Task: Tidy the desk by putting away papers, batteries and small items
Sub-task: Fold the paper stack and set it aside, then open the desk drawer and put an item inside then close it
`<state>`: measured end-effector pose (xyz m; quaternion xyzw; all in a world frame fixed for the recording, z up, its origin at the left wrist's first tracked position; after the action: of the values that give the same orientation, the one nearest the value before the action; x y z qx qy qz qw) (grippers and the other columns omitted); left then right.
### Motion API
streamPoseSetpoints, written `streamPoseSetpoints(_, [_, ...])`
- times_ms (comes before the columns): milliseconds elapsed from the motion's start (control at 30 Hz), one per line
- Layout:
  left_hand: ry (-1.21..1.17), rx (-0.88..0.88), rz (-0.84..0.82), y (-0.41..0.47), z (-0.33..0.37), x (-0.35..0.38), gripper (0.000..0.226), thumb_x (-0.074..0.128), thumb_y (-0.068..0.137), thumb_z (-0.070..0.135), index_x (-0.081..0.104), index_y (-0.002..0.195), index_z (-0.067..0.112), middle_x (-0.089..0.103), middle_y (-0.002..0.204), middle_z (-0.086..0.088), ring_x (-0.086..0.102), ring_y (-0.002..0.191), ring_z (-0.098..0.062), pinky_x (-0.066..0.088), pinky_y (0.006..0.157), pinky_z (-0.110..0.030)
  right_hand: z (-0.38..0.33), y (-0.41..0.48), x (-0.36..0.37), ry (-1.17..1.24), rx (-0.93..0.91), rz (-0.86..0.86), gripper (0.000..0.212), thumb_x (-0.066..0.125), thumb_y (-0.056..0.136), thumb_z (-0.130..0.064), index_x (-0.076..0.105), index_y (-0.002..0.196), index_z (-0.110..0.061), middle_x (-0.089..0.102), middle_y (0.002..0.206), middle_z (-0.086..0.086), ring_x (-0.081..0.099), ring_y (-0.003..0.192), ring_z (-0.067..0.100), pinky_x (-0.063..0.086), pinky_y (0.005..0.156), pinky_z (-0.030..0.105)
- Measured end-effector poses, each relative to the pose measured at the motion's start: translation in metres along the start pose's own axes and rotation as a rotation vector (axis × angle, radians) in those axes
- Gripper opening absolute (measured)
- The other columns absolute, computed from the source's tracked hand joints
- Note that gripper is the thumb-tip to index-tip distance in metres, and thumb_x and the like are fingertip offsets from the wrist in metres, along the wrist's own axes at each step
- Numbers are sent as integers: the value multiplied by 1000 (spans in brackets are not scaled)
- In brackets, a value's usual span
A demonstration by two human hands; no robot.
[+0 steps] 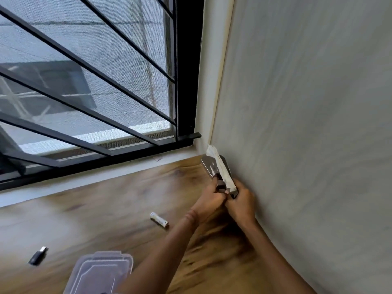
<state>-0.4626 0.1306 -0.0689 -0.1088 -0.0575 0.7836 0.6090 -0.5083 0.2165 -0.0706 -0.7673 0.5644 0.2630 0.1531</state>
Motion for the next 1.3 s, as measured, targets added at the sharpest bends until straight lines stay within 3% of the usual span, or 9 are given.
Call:
streamPoseSetpoints(167, [0, -17, 3, -8, 1, 2, 48, 41, 92, -4, 36, 136, 14, 54, 111, 5, 52, 98, -3, 41, 75, -1, 2, 0, 1, 14, 27, 3, 37, 66, 80, -9, 63, 117, -12, 70, 101, 10, 59, 83, 16, 41, 67, 11])
streamPoseSetpoints(333, [-19, -33, 38, -44, 6, 3, 54, 41, 97, 6, 19, 146, 9, 37, 124, 12, 37, 120, -4, 30, 99, -15, -4, -6, -4, 41, 53, 11, 51, 72, 72, -5, 59, 121, -11, 69, 106, 9, 64, 97, 24, 51, 83, 28])
streamPoseSetpoints(467, [-27, -58, 158, -81, -1, -4, 65, 48, 95, 16, 10, 149, 13, 23, 154, -1, 28, 139, -15, 29, 110, -26, -20, -24, -16, 62, -20, 81, 65, 73, 72, -8, 47, 132, -10, 61, 123, 8, 56, 113, 25, 46, 97, 36])
streamPoseSetpoints(633, [-14, 8, 274, -134, -6, -13, 59, 49, 95, 17, 21, 147, 14, 27, 152, -1, 36, 134, -15, 43, 83, -5, -47, -66, -21, 57, -215, 162, 56, 72, 74, -5, 50, 126, -4, 49, 137, 14, 41, 130, 29, 36, 108, 45])
streamPoseSetpoints(700, [-28, 31, 331, -154, -8, -19, 56, 50, 94, 15, 27, 145, 14, 33, 150, -1, 41, 129, -14, 44, 78, -5, -59, -86, -20, 21, -332, 189, 48, 71, 74, -2, 54, 119, -1, 49, 136, 16, 36, 134, 32, 29, 112, 42])
streamPoseSetpoints(800, [-49, 56, 382, -185, -11, -28, 52, 50, 94, 11, 32, 142, 10, 38, 146, -2, 45, 127, -15, 40, 94, -18, -76, -118, -16, -5, -420, 169, 42, 71, 75, -1, 57, 115, -2, 50, 136, 16, 29, 138, 29, 22, 110, 26])
streamPoseSetpoints(933, [-52, 98, 412, -230, -14, -40, 45, 49, 94, 8, 40, 138, 7, 45, 140, -1, 47, 125, -13, 40, 97, -21, -92, -162, -5, 27, -456, 101, 38, 70, 77, -5, 58, 112, -5, 50, 135, 14, 33, 136, 28, 36, 109, 44])
streamPoseSetpoints(1133, [-10, 86, 524, -312, -41, -57, 36, 51, 93, 7, 50, 129, 5, 55, 126, -1, 53, 116, -13, 44, 94, -24, -98, -241, 12, 97, -438, 28, 31, 67, 79, -5, 60, 109, -7, 54, 132, 10, 26, 139, 23, 26, 109, 27])
streamPoseSetpoints(1300, [-89, 13, 555, -406, -84, -56, 30, 49, 94, 10, 55, 123, 8, 60, 111, 0, 55, 101, -13, 47, 82, -24, -92, -339, 23, 175, -367, -74, 22, 63, 82, -6, 62, 104, -8, 61, 119, 6, 47, 122, 19, 31, 99, 20])
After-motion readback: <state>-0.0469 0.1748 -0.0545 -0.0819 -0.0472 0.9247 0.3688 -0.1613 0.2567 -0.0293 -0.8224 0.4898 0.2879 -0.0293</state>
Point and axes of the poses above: each hand's wrist, its own y-axis towards the middle knuckle, its own x-axis out of the palm, z = x × y, the point moved 5 cm from there along y, towards the middle knuckle
